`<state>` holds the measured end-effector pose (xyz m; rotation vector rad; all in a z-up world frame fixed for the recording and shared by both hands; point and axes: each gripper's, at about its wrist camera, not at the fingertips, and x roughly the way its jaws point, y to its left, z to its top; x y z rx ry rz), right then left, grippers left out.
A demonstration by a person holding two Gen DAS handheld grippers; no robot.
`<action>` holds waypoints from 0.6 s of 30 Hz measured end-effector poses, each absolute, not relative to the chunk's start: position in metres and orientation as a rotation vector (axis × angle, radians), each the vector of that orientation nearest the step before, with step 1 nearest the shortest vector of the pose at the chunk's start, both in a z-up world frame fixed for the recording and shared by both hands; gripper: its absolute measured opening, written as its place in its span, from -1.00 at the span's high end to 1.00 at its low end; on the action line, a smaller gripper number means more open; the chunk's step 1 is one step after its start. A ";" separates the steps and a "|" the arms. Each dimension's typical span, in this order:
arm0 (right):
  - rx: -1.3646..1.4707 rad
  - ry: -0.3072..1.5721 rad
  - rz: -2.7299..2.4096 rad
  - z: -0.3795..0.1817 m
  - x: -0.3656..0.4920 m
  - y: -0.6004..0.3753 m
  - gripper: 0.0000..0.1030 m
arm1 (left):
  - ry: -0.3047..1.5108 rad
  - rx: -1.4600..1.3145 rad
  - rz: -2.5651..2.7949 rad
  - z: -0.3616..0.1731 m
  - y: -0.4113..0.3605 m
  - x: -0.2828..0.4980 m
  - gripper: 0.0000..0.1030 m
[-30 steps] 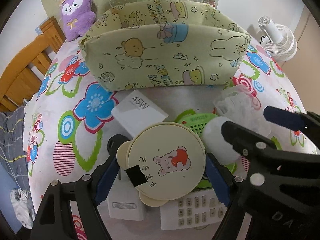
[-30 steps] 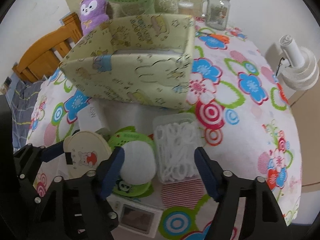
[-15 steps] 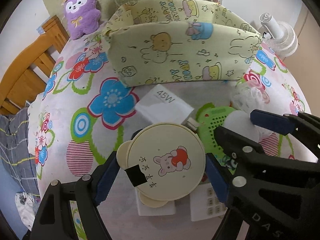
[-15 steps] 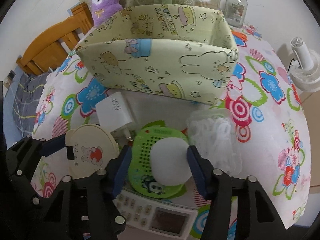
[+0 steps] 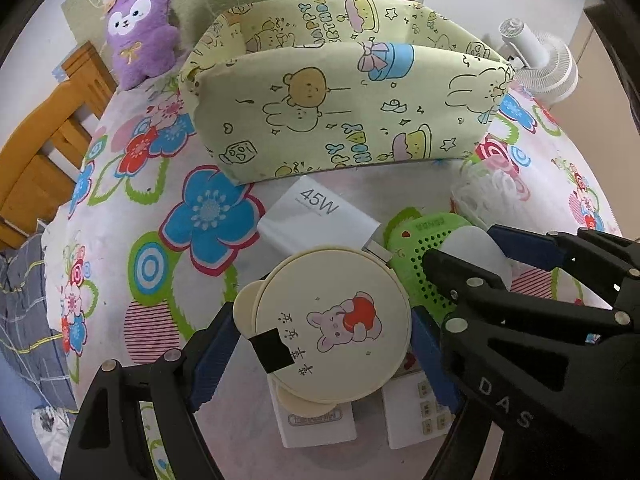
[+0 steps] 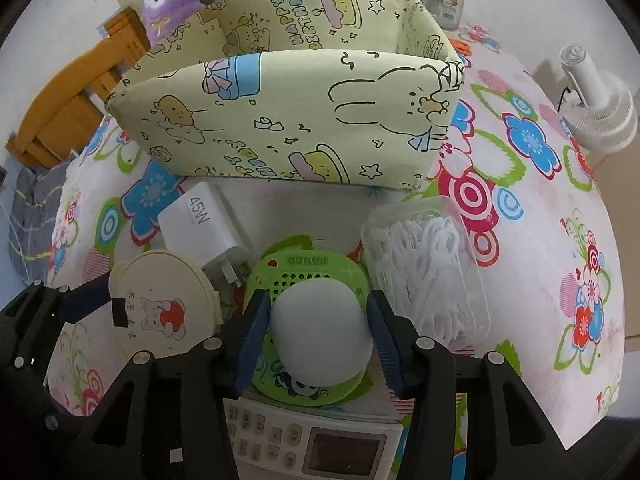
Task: Organize rigid objects
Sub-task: 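Grasp the beige bunny coaster with the left tool while the right tool grasps the white round puff, then lift the coaster with the left tool while the right tool carries the puff over the box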
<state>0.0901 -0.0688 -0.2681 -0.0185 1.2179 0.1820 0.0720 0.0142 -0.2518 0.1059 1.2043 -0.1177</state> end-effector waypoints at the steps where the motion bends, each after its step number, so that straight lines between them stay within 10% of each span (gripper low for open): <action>1: -0.015 1.219 0.180 -0.268 0.090 -0.069 -0.02 | 1.206 0.103 -0.119 -0.252 0.015 0.072 -0.66; 18: -0.006 1.121 0.121 -0.221 0.090 -0.070 -0.02 | 1.121 0.083 -0.144 -0.213 0.018 0.078 -0.65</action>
